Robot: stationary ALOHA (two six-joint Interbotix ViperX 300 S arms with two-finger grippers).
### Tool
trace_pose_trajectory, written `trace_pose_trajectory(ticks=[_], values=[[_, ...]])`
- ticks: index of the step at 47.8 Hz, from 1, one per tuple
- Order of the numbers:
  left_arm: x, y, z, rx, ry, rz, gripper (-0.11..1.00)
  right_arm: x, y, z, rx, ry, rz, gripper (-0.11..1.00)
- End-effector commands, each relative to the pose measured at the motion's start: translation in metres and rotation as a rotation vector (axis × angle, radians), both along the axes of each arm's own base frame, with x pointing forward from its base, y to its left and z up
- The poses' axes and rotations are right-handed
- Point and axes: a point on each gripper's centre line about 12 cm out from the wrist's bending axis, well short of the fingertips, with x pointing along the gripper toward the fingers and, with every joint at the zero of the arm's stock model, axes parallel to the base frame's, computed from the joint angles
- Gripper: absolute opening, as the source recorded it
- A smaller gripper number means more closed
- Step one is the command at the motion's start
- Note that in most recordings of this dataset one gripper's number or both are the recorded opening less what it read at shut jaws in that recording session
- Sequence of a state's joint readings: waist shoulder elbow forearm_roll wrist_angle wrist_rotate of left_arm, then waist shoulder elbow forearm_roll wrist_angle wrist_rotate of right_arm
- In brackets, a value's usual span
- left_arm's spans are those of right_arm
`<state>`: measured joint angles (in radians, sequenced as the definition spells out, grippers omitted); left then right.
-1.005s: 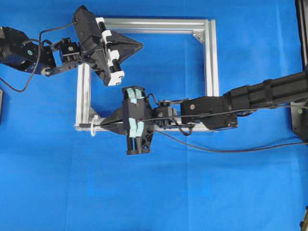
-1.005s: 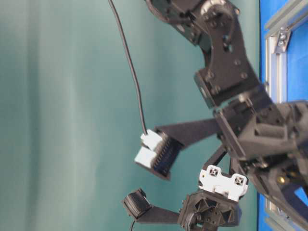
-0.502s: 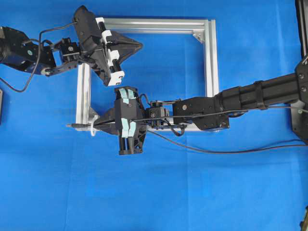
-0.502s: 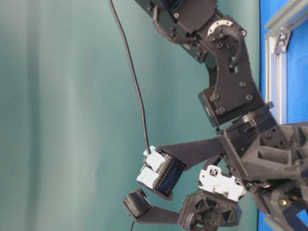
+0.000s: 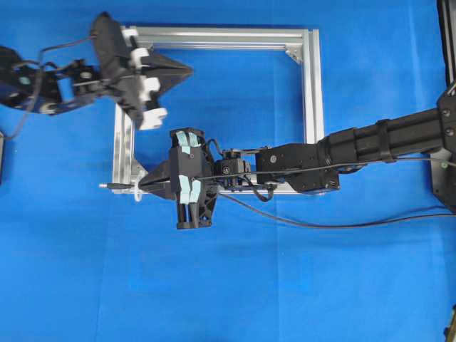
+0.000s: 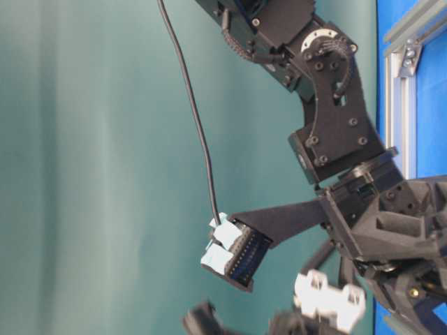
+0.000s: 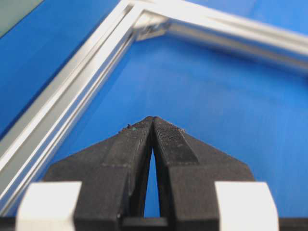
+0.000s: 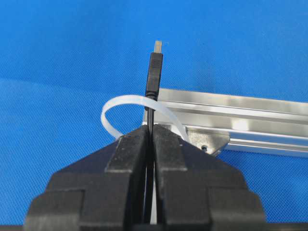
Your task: Insert the wire through the string loop located on the left side.
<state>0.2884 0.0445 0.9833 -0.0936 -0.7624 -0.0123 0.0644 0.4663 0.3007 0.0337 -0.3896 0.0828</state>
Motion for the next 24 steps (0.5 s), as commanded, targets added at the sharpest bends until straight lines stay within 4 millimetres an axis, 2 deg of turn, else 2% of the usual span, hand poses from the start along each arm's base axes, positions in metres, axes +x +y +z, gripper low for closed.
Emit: trace_pose_trajectory(ticks=[1,13,24], values=[[-0.016,-0.004,0.01,0.011,-0.029,0.001,0.0,0.005,0.0,0.017,0.001,-0.041,-0.001,0.0],[-0.072,-0.024,0.008,-0.005,0.001,-0.01,0.0,0.005,0.0,0.017,0.001,-0.041,-0.001,0.0],[-0.103,-0.038,0.003,-0.038,0.072,-0.029,0.0,0.004,0.0,0.016,0.001,-0.04,-0.001,0.0]])
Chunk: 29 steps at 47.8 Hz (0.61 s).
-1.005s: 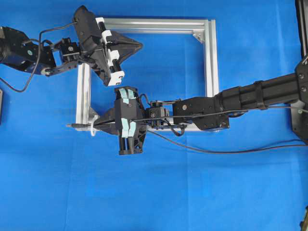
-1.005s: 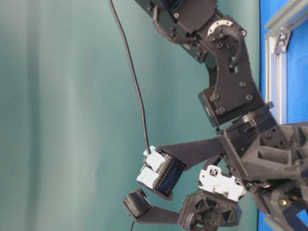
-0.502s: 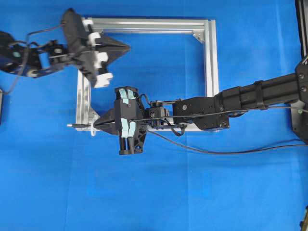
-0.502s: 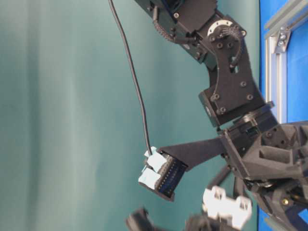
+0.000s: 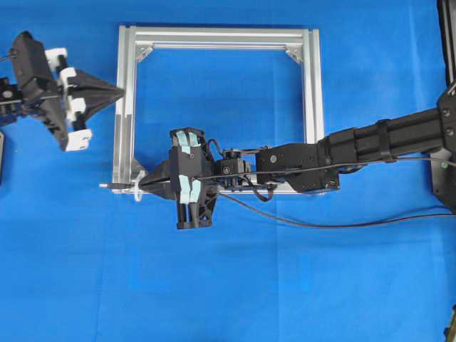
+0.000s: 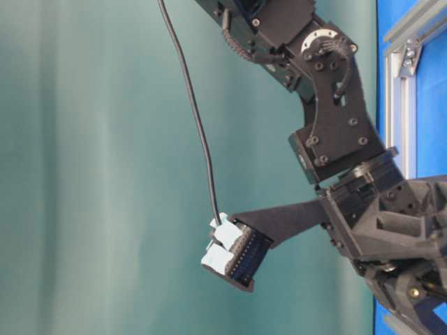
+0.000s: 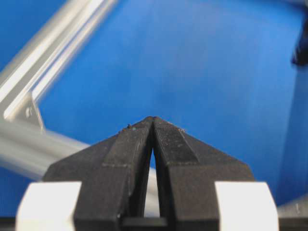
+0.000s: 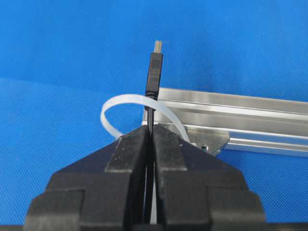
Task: Insert the wire through the string loop located on the left side.
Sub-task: 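Move the open left gripper toward the plug emerging from the loop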
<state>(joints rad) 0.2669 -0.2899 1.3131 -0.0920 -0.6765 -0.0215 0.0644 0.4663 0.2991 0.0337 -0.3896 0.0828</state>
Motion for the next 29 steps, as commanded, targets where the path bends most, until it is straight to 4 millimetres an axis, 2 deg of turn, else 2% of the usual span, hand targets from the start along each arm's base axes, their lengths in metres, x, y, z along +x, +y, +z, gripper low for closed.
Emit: trace_pose_trajectory(ticks=[1,10,18,29], values=[[-0.008,-0.003,0.004,-0.003,0.0,-0.006,0.0,0.004,-0.001,0.016,0.0,-0.037,-0.002,0.0],[-0.024,-0.008,0.009,0.012,-0.027,-0.015,0.0,0.004,0.0,0.016,0.0,-0.04,0.0,0.0],[-0.028,-0.019,0.009,0.009,-0.025,-0.06,0.0,0.004,0.0,0.016,0.001,-0.04,-0.001,0.0],[-0.022,-0.067,0.015,0.006,-0.052,-0.295,0.0,0.004,0.0,0.016,0.001,-0.04,-0.001,0.0]])
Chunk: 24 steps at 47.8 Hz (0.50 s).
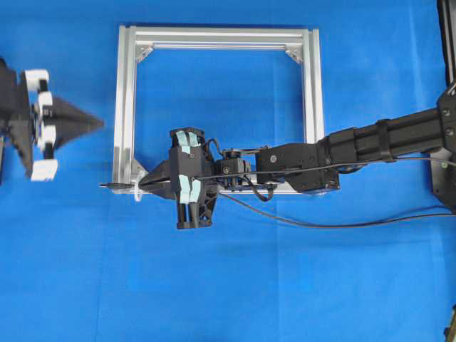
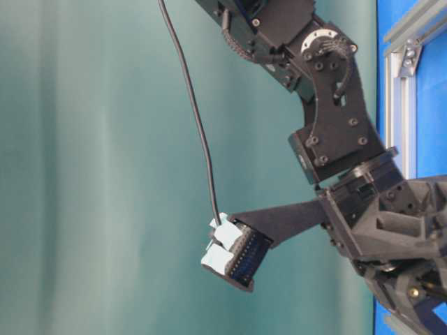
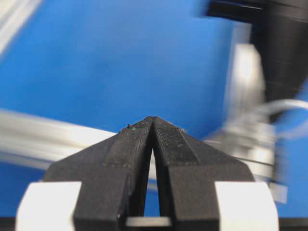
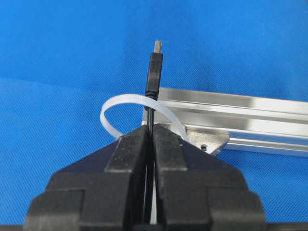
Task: Insert the wire through the string loop located on the left side.
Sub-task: 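Move the open left gripper toward the plug emerging from the loop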
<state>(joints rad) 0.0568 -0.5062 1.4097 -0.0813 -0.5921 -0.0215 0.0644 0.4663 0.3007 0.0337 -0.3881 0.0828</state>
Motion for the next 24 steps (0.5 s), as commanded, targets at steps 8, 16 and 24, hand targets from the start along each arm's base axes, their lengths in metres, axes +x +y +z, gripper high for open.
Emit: trace_pose_trajectory(ticks=[8,16,24], values=[[-0.001,-0.05,0.007,-0.026,-0.03,-0.238,0.0,0.005,0.0,0.017,0.003,-0.043,-0.001,0.0],[-0.002,-0.055,0.007,-0.042,-0.031,-0.258,0.0,0.005,0.0,0.017,0.003,-0.043,-0.001,0.0],[0.0,-0.055,0.005,-0.041,-0.019,-0.258,0.0,0.005,0.0,0.017,0.004,-0.044,-0.002,0.0]])
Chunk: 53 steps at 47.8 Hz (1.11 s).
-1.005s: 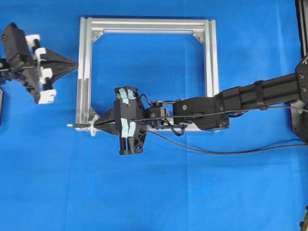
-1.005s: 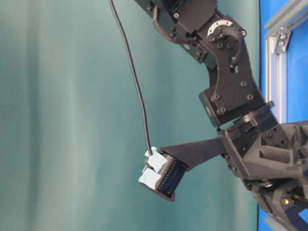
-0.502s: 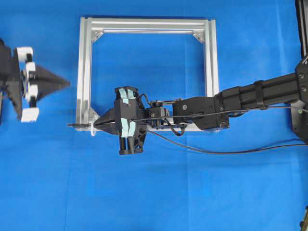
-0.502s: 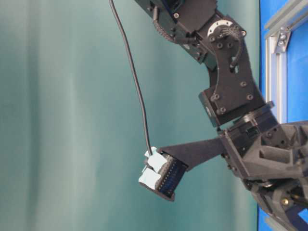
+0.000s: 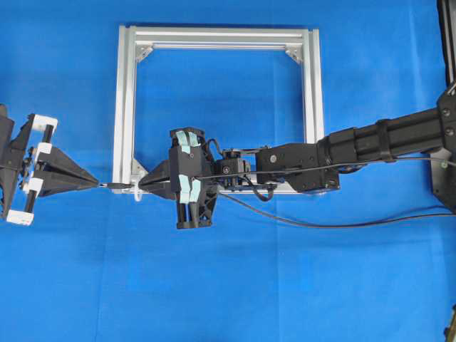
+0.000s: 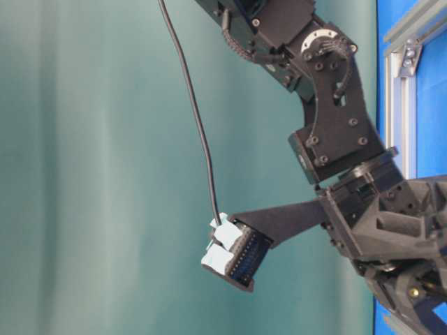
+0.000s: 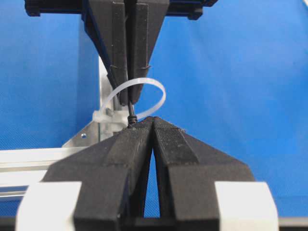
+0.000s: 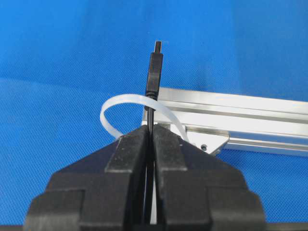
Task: Insert the wire through the string loop located on the left side.
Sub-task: 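Move the open left gripper toward the plug emerging from the loop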
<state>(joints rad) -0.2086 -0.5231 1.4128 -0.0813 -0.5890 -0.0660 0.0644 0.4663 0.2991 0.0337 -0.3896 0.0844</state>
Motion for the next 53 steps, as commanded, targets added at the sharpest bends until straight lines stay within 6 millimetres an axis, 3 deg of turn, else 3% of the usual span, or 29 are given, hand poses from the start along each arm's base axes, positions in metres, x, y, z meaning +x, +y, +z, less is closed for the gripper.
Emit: trace_pose_trajectory(ticks=[1,21,24,33,37,53], values=[[0.004,-0.002,0.003,0.002,-0.008,-0.006,0.0,0.004,0.0,0.016,0.003,-0.041,-0.001,0.0],[0.011,-0.002,-0.003,0.011,0.042,-0.001,0.03,0.004,-0.001,0.016,0.004,-0.04,-0.002,0.0],[0.01,0.0,-0.004,0.011,0.043,0.007,0.13,0.004,0.0,0.016,0.003,-0.04,-0.001,0.0],[0.012,0.003,-0.002,0.009,0.037,0.025,0.7,0.004,-0.001,0.016,0.004,-0.038,-0.002,0.0],[0.013,0.006,-0.002,0.009,0.036,0.036,0.88,0.004,0.0,0.016,0.003,-0.04,-0.001,0.0],[0.026,0.01,-0.007,0.007,0.078,0.07,0.88,0.004,0.0,0.016,0.003,-0.04,-0.001,0.0]])
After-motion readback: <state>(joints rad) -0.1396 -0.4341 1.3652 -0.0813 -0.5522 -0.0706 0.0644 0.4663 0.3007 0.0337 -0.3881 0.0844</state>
